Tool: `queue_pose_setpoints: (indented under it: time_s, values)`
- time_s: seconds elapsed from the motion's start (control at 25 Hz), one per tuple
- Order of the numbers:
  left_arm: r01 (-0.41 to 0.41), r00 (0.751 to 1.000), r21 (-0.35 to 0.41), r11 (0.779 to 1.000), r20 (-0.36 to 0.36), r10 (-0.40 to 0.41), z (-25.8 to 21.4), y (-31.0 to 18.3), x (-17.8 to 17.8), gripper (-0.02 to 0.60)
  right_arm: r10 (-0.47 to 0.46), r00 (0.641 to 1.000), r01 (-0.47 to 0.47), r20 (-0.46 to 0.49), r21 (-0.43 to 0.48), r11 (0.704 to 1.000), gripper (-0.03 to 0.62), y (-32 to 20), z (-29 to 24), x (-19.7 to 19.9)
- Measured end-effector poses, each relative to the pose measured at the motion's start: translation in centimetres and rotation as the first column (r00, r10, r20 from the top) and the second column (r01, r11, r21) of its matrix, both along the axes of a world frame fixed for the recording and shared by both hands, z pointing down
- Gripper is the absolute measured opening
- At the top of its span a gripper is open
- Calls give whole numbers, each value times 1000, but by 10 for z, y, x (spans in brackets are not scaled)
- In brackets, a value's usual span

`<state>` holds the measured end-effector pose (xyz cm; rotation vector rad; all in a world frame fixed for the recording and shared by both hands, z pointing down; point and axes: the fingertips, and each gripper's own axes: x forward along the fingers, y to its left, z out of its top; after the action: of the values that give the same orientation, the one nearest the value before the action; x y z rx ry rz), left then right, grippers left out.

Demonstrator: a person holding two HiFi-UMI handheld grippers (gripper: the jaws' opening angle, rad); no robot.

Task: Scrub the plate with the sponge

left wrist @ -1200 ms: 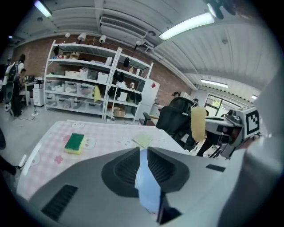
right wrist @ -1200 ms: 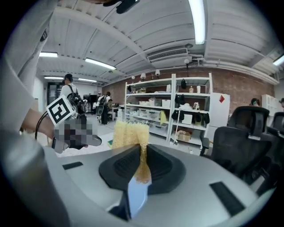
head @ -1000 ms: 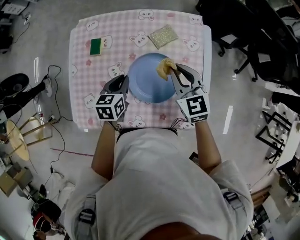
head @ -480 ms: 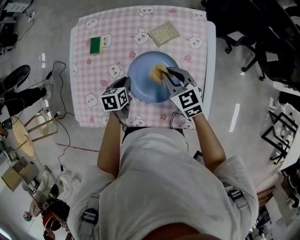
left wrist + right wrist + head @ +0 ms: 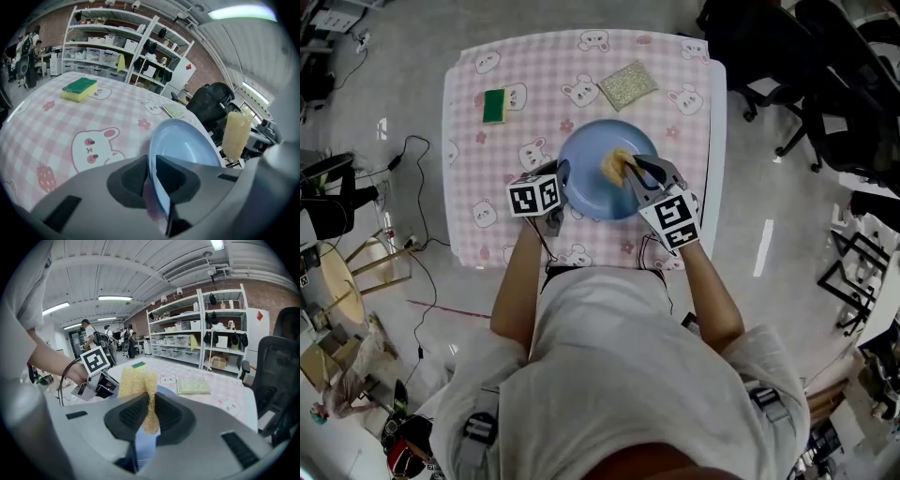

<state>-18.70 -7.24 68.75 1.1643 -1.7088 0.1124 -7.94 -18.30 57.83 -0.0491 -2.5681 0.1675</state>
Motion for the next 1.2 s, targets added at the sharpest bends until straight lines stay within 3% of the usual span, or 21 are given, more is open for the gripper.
queue_pose_setpoints:
  time_s: [0.28,0.44,0.68,1.2]
  values:
    - [-5,1000,-6,1000,-3,5,6,-2,-2,55,8,1000,-8,-14,-10,1000,48,0,6,-7]
    - [-48,999,8,999,0,48,1,-5,-3,49,17,999,-17,-33,-8,1000,48,1,12,-5]
    - [-77,996,59,995,43,75,-20,-14,0,35,39,997,-39,-61,11,999,48,-6,22,-4]
    - [-118,978,87,989,181,100,-62,-20,4,32,69,996,-62,-50,139,988,48,-28,21,-27]
